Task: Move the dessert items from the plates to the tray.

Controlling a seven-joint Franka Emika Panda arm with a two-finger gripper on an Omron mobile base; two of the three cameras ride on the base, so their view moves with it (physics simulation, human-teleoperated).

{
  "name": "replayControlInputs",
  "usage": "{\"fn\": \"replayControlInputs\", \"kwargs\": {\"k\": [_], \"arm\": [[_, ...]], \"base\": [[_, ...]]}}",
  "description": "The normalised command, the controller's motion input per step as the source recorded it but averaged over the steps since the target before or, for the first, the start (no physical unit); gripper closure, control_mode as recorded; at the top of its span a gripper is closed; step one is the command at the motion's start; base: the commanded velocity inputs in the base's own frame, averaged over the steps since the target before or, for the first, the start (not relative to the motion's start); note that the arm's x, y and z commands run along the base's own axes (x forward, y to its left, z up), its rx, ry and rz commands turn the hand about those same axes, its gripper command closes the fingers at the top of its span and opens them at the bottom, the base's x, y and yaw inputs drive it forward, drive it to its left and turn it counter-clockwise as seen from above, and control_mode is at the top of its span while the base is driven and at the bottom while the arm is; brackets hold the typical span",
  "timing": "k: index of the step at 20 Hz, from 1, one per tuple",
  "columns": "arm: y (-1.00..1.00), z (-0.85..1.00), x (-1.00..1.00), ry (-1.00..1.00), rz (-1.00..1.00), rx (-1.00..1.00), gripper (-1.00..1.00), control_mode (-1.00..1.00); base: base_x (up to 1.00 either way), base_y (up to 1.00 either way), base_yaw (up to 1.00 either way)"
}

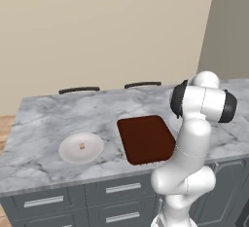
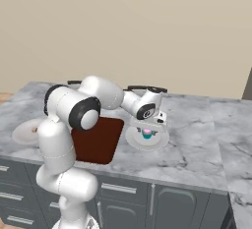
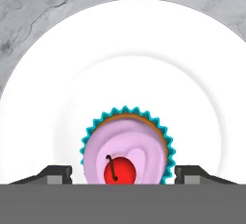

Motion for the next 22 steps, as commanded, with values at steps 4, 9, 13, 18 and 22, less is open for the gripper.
{"fn": "replayControlInputs", "kwargs": {"k": [4,9,13,18,22], "arm": [[0.0,0.0,0.0,0.0,0.0,0.0,1.0,-1.0],[0.0,0.15,0.0,0.0,0.0,0.0,1.0,-1.0],[0.2,0.67,-0.06,-0.01,0.0,0.0,1.0,-1.0],[0.6,0.47,-0.24,-0.01,0.02,0.0,1.0,-1.0],[0.98,0.08,-0.11,0.0,0.06,0.0,1.0,-1.0]], "base": [[0.0,0.0,0.0],[0.0,0.0,0.0],[0.0,0.0,0.0],[0.0,0.0,0.0],[0.0,0.0,0.0]]}}
